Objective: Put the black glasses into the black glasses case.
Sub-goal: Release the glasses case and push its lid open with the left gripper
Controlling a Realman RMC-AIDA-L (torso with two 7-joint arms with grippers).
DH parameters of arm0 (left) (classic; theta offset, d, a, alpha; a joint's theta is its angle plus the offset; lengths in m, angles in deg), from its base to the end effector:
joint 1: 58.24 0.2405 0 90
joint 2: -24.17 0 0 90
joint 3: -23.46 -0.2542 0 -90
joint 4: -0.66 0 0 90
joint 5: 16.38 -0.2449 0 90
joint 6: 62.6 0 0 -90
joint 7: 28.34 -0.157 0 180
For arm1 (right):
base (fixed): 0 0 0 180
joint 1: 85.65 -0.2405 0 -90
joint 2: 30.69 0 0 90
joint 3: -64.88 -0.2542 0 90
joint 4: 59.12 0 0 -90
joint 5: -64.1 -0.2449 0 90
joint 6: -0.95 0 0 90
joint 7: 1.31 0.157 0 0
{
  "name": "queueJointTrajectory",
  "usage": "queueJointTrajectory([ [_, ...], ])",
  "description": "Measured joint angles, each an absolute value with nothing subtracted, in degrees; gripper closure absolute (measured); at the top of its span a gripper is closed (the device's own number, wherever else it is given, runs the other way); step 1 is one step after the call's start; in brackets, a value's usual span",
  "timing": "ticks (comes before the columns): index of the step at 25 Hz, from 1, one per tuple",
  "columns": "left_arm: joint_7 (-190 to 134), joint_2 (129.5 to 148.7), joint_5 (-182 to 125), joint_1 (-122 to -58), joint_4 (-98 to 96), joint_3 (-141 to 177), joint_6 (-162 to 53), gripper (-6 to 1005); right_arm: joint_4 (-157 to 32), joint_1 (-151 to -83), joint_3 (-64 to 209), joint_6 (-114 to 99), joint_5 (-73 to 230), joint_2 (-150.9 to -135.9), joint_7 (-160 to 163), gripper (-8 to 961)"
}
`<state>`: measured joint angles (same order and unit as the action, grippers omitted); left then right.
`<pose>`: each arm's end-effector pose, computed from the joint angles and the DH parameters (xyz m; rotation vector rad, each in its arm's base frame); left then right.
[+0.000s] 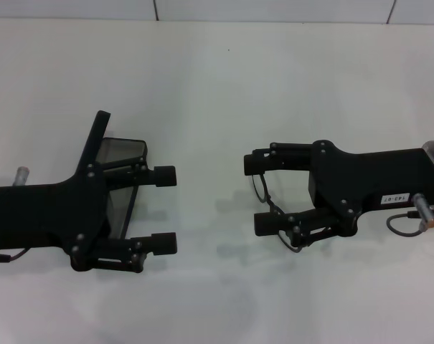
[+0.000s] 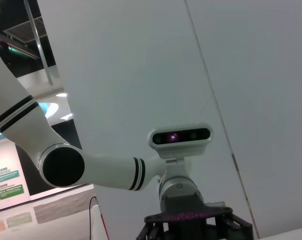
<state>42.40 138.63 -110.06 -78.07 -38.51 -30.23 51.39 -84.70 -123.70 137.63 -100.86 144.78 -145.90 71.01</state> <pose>-0.2646 0.2774 0.0275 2.8922 0.2861 1.1811 0.1780 0.3350 -0.0453 2.7344 -0.2432 -1.0907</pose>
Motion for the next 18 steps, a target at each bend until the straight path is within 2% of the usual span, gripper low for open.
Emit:
queueJointTrajectory([
  [14,42.51,139.23,-109.72,-78.21,-38.63,-28.1,51.36,189,-84.92,-121.77,136.4,-100.82,144.34,-145.63,70.41,97],
  [18,46.06,140.54,-109.71,-78.93,-40.62,-23.73,50.56,199,-85.07,-119.49,131.66,-100.76,144.28,-145.56,69.49,97],
])
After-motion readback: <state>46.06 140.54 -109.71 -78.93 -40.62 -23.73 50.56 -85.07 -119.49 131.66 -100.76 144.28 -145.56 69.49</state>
